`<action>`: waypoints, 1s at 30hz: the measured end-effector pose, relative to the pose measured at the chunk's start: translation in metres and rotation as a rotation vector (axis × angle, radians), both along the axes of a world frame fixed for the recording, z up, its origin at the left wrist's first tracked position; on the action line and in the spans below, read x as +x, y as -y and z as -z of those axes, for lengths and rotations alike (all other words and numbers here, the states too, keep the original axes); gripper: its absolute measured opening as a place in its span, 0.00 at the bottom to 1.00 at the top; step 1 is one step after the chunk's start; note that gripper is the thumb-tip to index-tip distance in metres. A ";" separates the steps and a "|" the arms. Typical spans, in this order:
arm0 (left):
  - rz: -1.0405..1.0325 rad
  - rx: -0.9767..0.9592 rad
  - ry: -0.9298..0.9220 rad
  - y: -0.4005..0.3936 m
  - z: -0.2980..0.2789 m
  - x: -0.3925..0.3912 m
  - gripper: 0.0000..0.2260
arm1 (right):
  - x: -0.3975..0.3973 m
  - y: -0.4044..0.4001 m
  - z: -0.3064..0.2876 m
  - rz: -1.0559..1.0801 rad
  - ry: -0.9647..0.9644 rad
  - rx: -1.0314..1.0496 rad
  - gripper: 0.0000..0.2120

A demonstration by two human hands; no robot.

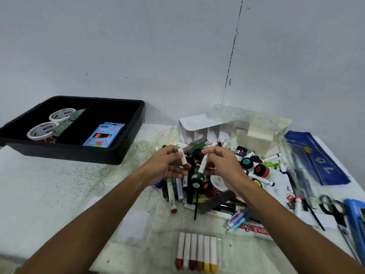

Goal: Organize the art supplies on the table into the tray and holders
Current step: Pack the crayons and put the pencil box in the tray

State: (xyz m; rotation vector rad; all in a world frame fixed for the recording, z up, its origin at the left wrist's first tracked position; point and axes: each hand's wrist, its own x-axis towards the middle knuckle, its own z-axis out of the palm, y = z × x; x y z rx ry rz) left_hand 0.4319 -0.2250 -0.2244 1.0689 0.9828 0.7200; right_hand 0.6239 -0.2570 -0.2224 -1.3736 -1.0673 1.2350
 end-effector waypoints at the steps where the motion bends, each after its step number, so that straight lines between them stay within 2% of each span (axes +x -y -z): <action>1: 0.015 0.025 -0.050 0.008 -0.001 0.006 0.05 | 0.006 0.009 -0.001 -0.017 -0.004 -0.015 0.10; 7: 0.160 0.163 -0.233 0.058 -0.005 0.034 0.04 | 0.042 0.063 -0.003 -0.138 -0.008 -0.093 0.10; 10: 0.236 0.243 -0.337 0.081 -0.005 0.044 0.08 | 0.056 0.089 -0.001 -0.190 0.075 -0.120 0.10; 15: 0.377 0.339 -0.473 0.118 0.007 0.062 0.08 | 0.067 0.123 0.010 -0.191 0.195 -0.124 0.09; 22: 0.329 0.341 -0.503 0.136 0.023 0.063 0.06 | 0.057 0.141 0.025 -0.199 0.230 -0.070 0.07; 25: 0.314 0.397 -0.552 0.137 0.028 0.060 0.07 | 0.050 0.142 0.030 -0.200 0.336 -0.043 0.08; 30: 0.329 0.594 -0.663 0.140 0.039 0.058 0.08 | 0.046 0.142 0.039 -0.224 0.543 0.027 0.13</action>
